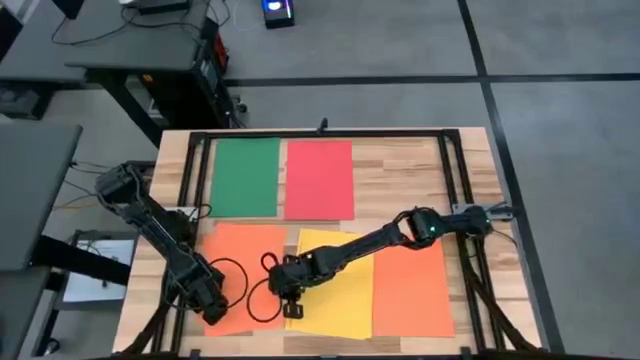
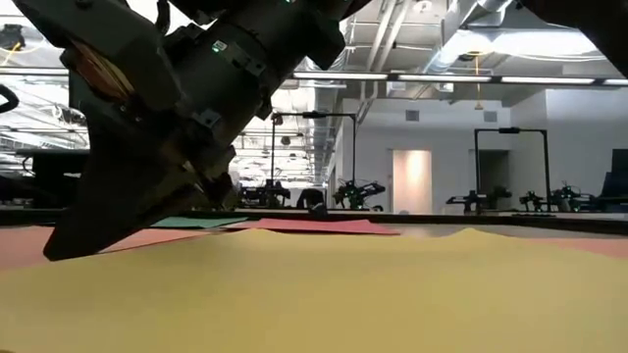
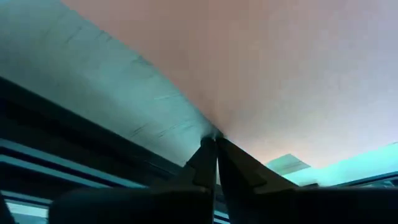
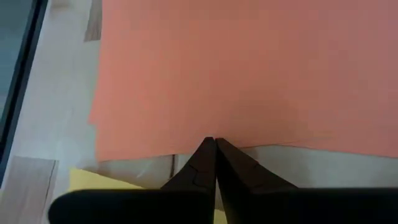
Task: Organize paper
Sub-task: Stack the orange paper on top of the orange paper
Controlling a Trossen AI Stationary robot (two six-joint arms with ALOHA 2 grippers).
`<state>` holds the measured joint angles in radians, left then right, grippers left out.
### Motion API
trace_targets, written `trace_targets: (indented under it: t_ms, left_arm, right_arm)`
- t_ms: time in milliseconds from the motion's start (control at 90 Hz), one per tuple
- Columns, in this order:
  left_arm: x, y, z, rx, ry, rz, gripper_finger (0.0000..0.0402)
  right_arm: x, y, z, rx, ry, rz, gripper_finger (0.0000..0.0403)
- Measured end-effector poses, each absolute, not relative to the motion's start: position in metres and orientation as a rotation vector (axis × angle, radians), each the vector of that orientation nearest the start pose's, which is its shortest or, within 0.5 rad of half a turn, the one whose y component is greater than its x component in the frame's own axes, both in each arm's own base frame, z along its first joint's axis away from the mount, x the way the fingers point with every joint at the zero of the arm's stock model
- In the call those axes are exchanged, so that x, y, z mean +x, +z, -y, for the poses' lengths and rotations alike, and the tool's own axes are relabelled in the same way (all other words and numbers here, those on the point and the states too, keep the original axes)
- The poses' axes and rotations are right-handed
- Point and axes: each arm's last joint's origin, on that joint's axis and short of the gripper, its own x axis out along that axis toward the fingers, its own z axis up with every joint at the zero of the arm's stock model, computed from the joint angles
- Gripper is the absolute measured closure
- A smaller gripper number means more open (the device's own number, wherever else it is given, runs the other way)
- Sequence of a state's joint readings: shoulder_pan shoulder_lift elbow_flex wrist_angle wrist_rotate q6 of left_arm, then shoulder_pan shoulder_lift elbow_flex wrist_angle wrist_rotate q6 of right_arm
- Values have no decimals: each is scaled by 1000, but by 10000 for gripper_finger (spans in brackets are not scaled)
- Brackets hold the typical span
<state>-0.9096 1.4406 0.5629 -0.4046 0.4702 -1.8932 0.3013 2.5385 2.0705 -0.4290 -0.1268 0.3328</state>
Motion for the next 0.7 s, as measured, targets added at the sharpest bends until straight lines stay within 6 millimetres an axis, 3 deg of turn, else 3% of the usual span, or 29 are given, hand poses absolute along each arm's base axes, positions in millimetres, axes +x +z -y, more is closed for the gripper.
trace_targets:
  t_ms: [700]
  left_arm:
    - [122,126,178,-1092,481,-1848,402]
  right_arm:
    - [518,123,-177,256,274,-912,403]
